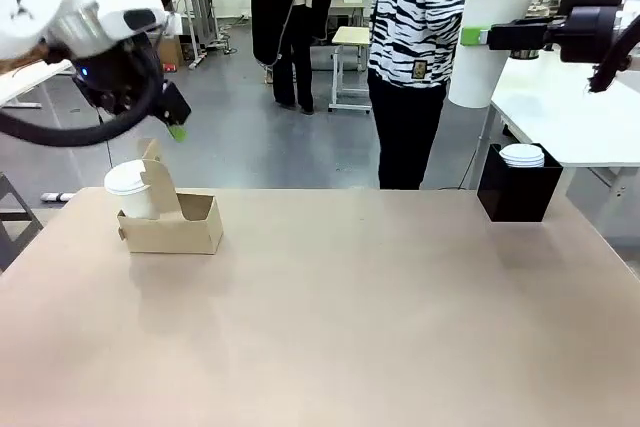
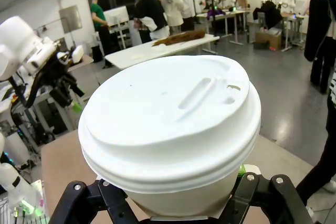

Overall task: Pour a drink into a cup and package it in a carrier.
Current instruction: Position the Cup Carrier in the center of the table.

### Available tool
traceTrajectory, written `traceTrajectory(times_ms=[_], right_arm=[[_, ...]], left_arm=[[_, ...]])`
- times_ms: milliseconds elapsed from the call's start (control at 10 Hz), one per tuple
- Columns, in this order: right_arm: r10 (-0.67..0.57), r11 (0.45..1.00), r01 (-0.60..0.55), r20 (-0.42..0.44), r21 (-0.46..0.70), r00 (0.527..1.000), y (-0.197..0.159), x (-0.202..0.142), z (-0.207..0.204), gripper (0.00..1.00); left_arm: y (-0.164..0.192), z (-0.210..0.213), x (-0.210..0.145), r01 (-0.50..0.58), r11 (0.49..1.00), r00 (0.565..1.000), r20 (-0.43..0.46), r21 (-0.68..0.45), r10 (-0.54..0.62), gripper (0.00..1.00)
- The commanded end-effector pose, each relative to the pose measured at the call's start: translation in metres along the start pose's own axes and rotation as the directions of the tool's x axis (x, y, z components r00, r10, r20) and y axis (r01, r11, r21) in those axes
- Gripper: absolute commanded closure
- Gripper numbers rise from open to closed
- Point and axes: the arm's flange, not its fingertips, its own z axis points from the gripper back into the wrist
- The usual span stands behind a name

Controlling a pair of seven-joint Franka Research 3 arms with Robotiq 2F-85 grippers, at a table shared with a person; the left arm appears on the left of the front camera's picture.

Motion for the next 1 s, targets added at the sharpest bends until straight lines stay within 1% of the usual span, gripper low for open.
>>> traceTrajectory(times_ms=[0, 100, 400, 500, 900], right_arm=[[0.014, 1.000, -0.014, 0.004, 0.003, 1.000, -0.001, 0.003, -0.002, 0.19], [0.014, 1.000, -0.014, 0.004, 0.003, 1.000, -0.001, 0.003, -0.002, 0.19], [0.014, 1.000, -0.014, 0.004, 0.003, 1.000, -0.001, 0.003, -0.002, 0.19], [0.014, 1.000, -0.014, 0.004, 0.003, 1.000, -0.001, 0.003, -0.002, 0.19], [0.014, 1.000, -0.014, 0.004, 0.003, 1.000, -0.001, 0.003, -0.002, 0.19]], left_arm=[[0.014, -0.015, 0.027, -0.078, 0.997, 0.997, -0.020, 0.027, 0.078, 0.00], [0.025, -0.024, 0.038, -0.100, 0.992, 0.995, 0.004, 0.083, 0.100, 0.00], [0.045, -0.060, 0.053, -0.155, 0.985, 0.987, -0.031, 0.073, 0.157, 0.00], [0.050, -0.070, 0.053, -0.178, 0.982, 0.982, -0.046, 0.064, 0.181, 0.00], [0.062, -0.097, 0.045, -0.248, 0.962, 0.961, -0.093, 0.114, 0.259, 0.00]])
